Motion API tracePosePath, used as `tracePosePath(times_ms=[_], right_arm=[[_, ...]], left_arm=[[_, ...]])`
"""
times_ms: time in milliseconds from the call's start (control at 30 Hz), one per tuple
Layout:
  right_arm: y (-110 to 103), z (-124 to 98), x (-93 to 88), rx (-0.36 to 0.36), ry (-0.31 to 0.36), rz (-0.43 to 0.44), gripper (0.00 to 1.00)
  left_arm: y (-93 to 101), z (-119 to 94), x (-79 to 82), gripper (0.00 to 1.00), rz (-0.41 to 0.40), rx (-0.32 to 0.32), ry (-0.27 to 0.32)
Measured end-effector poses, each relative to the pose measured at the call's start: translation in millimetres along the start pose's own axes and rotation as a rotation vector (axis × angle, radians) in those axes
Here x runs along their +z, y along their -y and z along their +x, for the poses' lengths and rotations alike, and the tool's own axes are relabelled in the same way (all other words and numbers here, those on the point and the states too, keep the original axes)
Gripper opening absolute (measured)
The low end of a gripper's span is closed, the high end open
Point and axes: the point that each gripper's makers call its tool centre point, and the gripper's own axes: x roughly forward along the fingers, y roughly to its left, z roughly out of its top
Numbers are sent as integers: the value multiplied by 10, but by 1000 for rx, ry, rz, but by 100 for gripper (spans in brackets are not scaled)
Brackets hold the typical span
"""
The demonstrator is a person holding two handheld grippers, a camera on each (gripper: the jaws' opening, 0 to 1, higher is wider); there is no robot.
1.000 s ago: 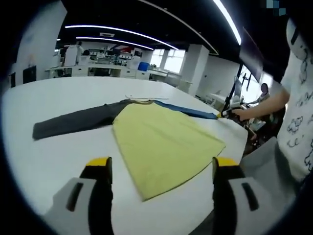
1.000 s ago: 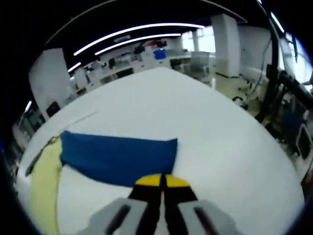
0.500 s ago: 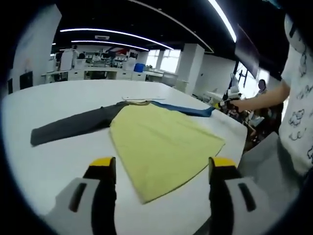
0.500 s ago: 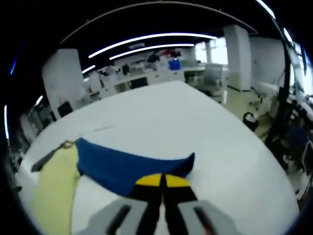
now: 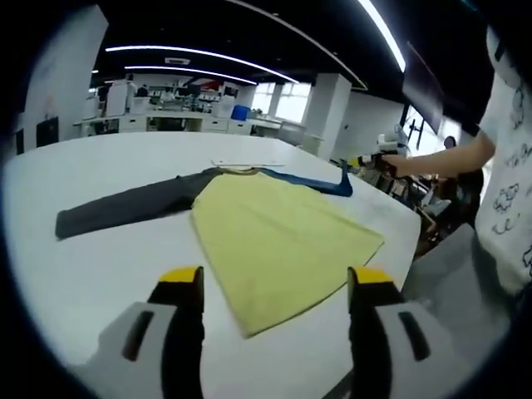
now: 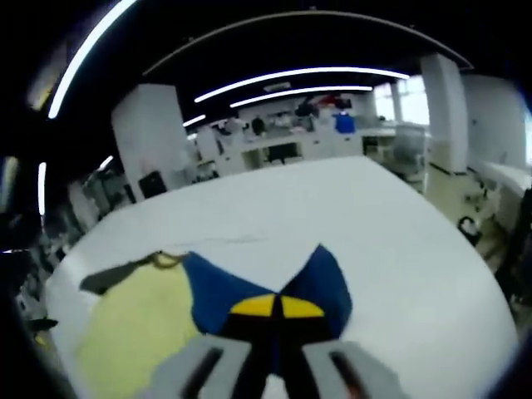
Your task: Fold the garment on the visible template until the final outline fits inside the template.
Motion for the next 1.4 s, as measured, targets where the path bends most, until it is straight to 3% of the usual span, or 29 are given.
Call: tracePosePath(times_ms=[167,300,400,467,667,1100,1267,1400], right_arm=[[-445,190,120,81,2,-20,0],[-823,222,168,138,2,-54,0],[-870,336,221,173,2,-64,0],[-1091,327,205,194,2,-79,0],[-1328,500,309,240,6,-89,0],[-2093,727,439,367,22,-88,0],[-2477,741,371,414,21,-69,0],[-2650,817,316,433,17,-78,0]], left_arm=[[-8,-6,-21,66,-4,-3,-3],[-20,-18,-3,66,-6,-1,4],[-37,-34,-4,67,-15,3,8],[-43,-48,-15,66,-14,4,4],[-42,-87,-55,66,-16,11,-6],[-5,-125,-97,64,-29,17,-12],[6,-114,-115,63,-37,17,-15],[16,-105,-133,63,-43,16,-18]])
